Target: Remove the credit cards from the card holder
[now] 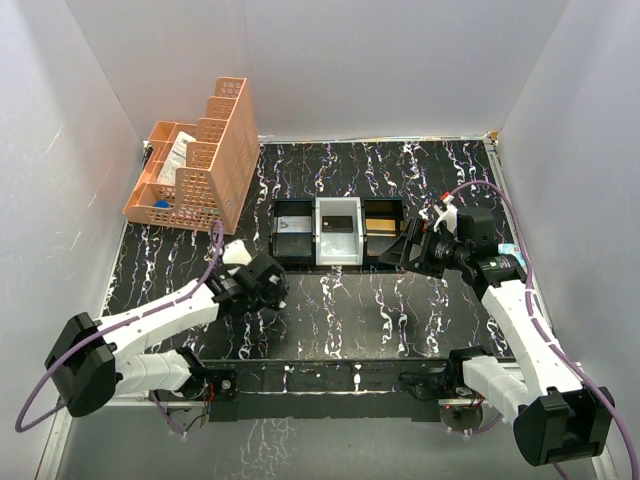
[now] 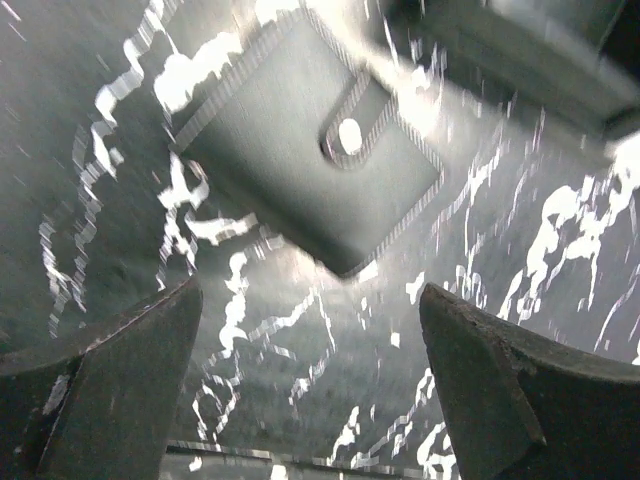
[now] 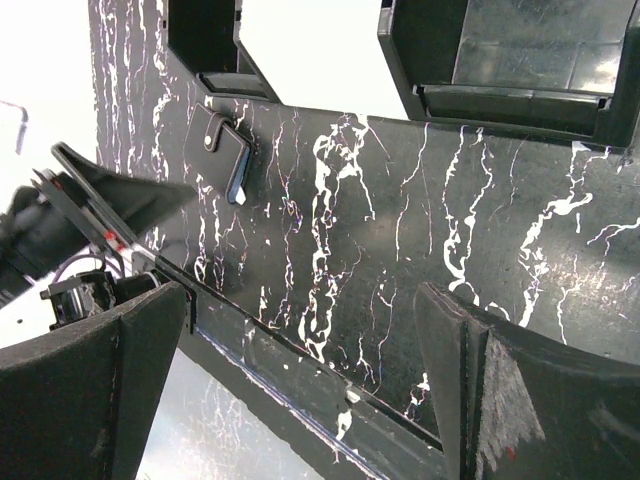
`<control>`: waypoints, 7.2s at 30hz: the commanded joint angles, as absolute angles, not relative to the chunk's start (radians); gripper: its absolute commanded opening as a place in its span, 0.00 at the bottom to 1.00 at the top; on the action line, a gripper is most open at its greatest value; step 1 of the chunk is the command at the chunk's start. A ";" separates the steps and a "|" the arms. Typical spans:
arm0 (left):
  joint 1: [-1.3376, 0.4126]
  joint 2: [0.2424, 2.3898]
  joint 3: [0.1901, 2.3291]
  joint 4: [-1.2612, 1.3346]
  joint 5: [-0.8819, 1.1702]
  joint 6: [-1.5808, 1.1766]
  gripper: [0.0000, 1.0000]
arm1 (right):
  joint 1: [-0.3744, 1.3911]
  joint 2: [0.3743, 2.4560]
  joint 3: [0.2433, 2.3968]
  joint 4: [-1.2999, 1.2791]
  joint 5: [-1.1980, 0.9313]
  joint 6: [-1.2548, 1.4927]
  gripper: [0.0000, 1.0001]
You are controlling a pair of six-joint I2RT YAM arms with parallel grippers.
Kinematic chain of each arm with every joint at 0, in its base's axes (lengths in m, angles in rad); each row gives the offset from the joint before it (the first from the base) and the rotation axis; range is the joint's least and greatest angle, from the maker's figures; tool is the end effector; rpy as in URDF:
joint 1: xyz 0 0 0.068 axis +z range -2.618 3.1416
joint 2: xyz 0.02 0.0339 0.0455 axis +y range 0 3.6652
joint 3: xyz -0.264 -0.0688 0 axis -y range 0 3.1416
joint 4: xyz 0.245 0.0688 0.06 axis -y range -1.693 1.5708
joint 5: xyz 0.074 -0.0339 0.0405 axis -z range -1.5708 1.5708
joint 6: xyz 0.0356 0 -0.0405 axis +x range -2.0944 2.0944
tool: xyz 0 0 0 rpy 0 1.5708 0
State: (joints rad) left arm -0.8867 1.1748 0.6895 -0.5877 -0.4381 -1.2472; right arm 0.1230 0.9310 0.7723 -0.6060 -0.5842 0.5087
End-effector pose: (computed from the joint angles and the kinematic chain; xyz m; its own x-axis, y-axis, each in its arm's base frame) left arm 0.1467 -0.1560 0.2025 -0.7206 -0.4749 -0.5052 -0.3440 0.8775 -0.3342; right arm 0.1848 0.0426 0.2740 -0.8423 0.3052 -0.4442 -0.0997 0.7218 0.6849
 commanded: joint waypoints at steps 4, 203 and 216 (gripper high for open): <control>-0.573 1.122 0.691 -0.461 -0.438 -0.913 0.85 | 0.120 0.902 0.758 -0.582 -0.614 0.494 0.98; -0.897 1.175 0.380 -0.092 -0.122 -1.084 0.30 | 1.047 1.734 1.058 -0.473 0.141 0.721 0.35; -0.897 1.170 0.377 -0.099 -0.133 -1.087 0.29 | 1.081 1.810 1.031 -0.571 0.318 0.749 0.26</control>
